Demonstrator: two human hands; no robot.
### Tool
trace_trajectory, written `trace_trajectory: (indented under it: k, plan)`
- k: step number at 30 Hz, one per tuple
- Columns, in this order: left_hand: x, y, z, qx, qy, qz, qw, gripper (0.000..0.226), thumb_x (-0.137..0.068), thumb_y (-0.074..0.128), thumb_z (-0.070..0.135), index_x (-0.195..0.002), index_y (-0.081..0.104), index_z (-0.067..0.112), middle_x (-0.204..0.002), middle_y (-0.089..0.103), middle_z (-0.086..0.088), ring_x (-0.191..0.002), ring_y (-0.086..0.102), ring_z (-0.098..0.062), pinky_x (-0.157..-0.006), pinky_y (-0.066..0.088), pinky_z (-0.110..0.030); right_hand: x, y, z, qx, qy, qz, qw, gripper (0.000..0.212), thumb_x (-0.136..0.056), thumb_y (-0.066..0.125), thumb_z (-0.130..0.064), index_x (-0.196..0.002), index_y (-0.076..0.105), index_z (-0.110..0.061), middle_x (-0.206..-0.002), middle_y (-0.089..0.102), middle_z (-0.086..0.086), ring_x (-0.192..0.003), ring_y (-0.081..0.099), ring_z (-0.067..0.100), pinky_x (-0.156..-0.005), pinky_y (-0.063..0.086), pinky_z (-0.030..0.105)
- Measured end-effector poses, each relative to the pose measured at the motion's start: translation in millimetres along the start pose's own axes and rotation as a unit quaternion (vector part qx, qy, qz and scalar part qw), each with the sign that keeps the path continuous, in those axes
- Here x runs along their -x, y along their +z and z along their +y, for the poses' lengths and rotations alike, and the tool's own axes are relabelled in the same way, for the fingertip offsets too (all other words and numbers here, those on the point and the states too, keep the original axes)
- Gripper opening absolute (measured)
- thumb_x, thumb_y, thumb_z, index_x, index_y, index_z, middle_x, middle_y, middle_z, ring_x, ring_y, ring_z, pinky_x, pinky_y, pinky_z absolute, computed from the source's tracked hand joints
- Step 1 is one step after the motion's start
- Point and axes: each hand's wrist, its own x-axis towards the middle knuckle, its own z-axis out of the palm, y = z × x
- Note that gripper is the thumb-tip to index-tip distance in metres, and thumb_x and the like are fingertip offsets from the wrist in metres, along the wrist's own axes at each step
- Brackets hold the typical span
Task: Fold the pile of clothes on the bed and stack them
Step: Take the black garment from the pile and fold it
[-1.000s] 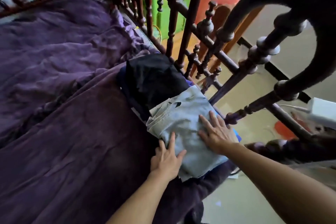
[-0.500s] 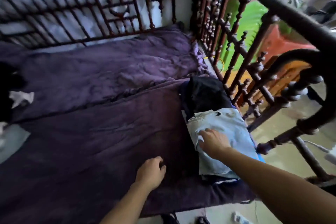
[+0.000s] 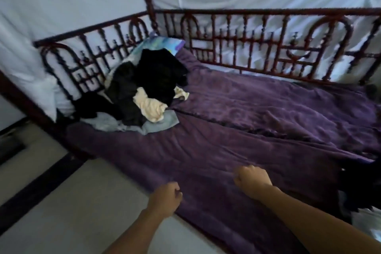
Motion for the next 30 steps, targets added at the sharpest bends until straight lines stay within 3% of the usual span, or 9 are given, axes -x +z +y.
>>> trace_trajectory:
  k: [7,10,14,16,17,18,27,30]
  plan:
    - [-21,-108,-142,0.029,-0.057,0.023,0.998,0.009,-0.093,0.054,0.027,-0.086,0.057,0.021,-0.102,0.068,-0.007,-0.1,0.063,-0.024,-0.083,0.047,-0.03,-110,6,-160,0.005,-0.057,0.033,0.998,0.022,-0.092,0.044,-0.038,-0.097,0.06,-0.023,-0.102,0.067,0.003,-0.092,0.064,0.031,-0.063,0.037,0.032]
    - [-31,-146,-183,0.041,-0.082,0.029,0.995,0.027,-0.093,0.051,0.026,-0.07,0.038,0.03,-0.102,0.067,-0.009,-0.1,0.062,-0.025,-0.081,0.045,-0.03,-147,1,-215,-0.006,-0.074,0.04,0.996,0.023,-0.092,0.044,-0.04,-0.099,0.061,-0.026,-0.1,0.068,0.001,-0.089,0.065,0.028,-0.063,0.038,0.032]
    - [-66,-179,-226,0.065,-0.079,0.043,0.994,0.032,-0.094,0.051,0.023,-0.067,0.034,0.029,-0.101,0.065,-0.014,-0.102,0.061,-0.026,-0.081,0.044,-0.03,-197,-5,-268,-0.01,-0.084,0.038,0.996,0.024,-0.09,0.045,-0.043,-0.1,0.062,-0.029,-0.099,0.068,-0.003,-0.09,0.065,0.024,-0.064,0.039,0.03]
    - [-88,-189,-242,0.064,-0.07,0.046,0.994,0.02,-0.093,0.054,0.025,-0.074,0.05,0.029,-0.094,0.065,-0.009,-0.099,0.062,-0.023,-0.077,0.041,-0.027,-223,-3,-283,-0.015,-0.073,0.024,0.997,0.024,-0.089,0.045,-0.044,-0.099,0.062,-0.031,-0.099,0.068,-0.006,-0.09,0.065,0.023,-0.063,0.038,0.029]
    - [-100,-194,-250,0.067,-0.063,0.049,0.995,0.008,-0.092,0.055,0.026,-0.086,0.06,0.026,-0.095,0.066,-0.005,-0.098,0.063,-0.021,-0.079,0.042,-0.025,-236,-2,-289,-0.017,-0.066,0.013,0.998,0.025,-0.089,0.044,-0.045,-0.099,0.062,-0.032,-0.099,0.068,-0.007,-0.091,0.065,0.022,-0.064,0.038,0.029]
    - [-114,-199,-257,0.068,-0.061,0.052,0.994,0.011,-0.092,0.056,0.026,-0.096,0.064,0.02,-0.096,0.068,-0.005,-0.097,0.063,-0.02,-0.081,0.045,-0.026,-251,1,-295,-0.019,-0.059,0.004,0.998,0.024,-0.088,0.044,-0.045,-0.098,0.062,-0.032,-0.099,0.068,-0.007,-0.091,0.065,0.021,-0.064,0.038,0.029]
    - [-282,-261,-332,0.038,-0.059,0.042,0.997,0.021,-0.091,0.055,0.033,-0.108,0.063,0.024,-0.098,0.068,0.004,-0.096,0.062,-0.014,-0.084,0.047,-0.025,-424,34,-334,-0.075,0.019,-0.067,0.995,0.023,-0.09,0.041,-0.04,-0.1,0.06,-0.03,-0.096,0.064,-0.009,-0.088,0.064,0.016,-0.065,0.041,0.028]
    - [-338,-284,-354,0.028,-0.067,0.023,0.997,0.019,-0.09,0.055,0.033,-0.103,0.064,0.023,-0.095,0.068,0.005,-0.094,0.063,-0.013,-0.084,0.048,-0.027,-473,47,-352,-0.07,0.023,-0.098,0.992,0.026,-0.092,0.045,-0.036,-0.113,0.06,-0.03,-0.113,0.065,-0.005,-0.102,0.063,0.019,-0.074,0.045,0.029]
